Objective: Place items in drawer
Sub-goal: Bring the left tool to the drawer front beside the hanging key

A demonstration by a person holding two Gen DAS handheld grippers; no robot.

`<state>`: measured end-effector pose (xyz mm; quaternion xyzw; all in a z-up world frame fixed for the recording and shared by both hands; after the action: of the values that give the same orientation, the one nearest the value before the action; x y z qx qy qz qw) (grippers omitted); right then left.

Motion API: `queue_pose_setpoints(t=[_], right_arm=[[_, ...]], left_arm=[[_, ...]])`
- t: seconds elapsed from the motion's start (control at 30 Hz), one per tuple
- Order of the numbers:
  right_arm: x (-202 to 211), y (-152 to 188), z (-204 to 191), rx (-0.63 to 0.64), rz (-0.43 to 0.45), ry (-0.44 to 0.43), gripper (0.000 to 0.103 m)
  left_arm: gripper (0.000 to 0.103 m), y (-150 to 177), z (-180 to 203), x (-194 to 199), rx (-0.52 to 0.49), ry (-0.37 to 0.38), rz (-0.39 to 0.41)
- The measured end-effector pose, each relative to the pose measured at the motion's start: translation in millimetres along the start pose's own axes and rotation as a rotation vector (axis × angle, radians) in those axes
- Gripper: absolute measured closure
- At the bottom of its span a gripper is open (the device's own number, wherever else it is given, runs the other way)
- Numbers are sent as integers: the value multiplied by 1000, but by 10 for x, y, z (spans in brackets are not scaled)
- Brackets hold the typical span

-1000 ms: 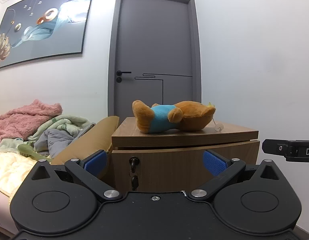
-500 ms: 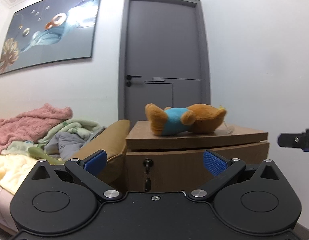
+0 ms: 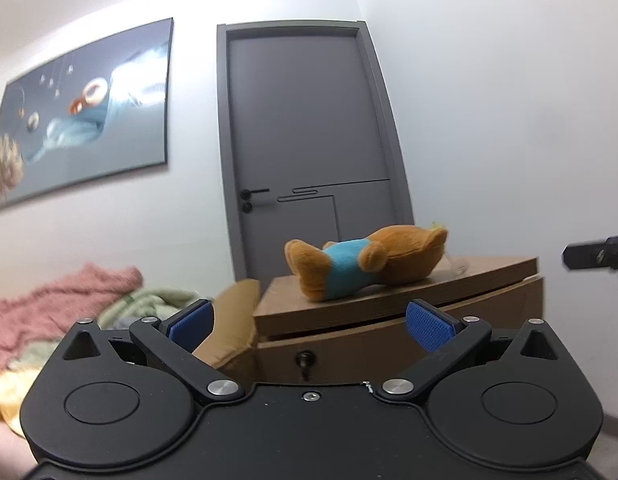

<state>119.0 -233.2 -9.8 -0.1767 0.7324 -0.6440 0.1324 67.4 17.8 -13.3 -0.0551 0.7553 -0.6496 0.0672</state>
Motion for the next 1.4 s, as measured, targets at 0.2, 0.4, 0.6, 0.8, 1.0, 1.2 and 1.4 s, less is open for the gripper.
queue_pose_setpoints(t=[0.2,0.4,0.6,0.8,1.0,1.2,1.4], right_arm=[[-294,48,124,0,10,29,0],[-591,221,351,-25,12,67,0],[-695,428,503,20,-7,25,0],[-744,532,733,-1,-57,-5,0],[-812,569,947,-33,-100,-77,0],[-884,660,1124,-50,-127,-62,0],[-896,702,1151,-64,-142,-63,0]], left_arm=[[1,85,8,-202,-26,-34,-3],[1,223,-44,-515,-47,-67,19],[1,451,-155,-674,-31,-68,-30],[1,637,-213,-759,-31,5,-79],[1,760,-291,-953,25,35,-184],[2,778,-269,-1023,73,48,-246],[1,881,-125,-1050,24,70,-280]])
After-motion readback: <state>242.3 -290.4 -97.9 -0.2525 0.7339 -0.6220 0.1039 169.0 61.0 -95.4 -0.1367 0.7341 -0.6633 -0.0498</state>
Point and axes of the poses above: each gripper's, at about its wrist camera, not at the fingertips, and x roughly against the way its jaws point, z to its right, y to its underside, the point moved 6 cm from there along -x, roughly the way its jaws point, and after that the axes turned 6 degrees about -y, right-handed, at the moved point
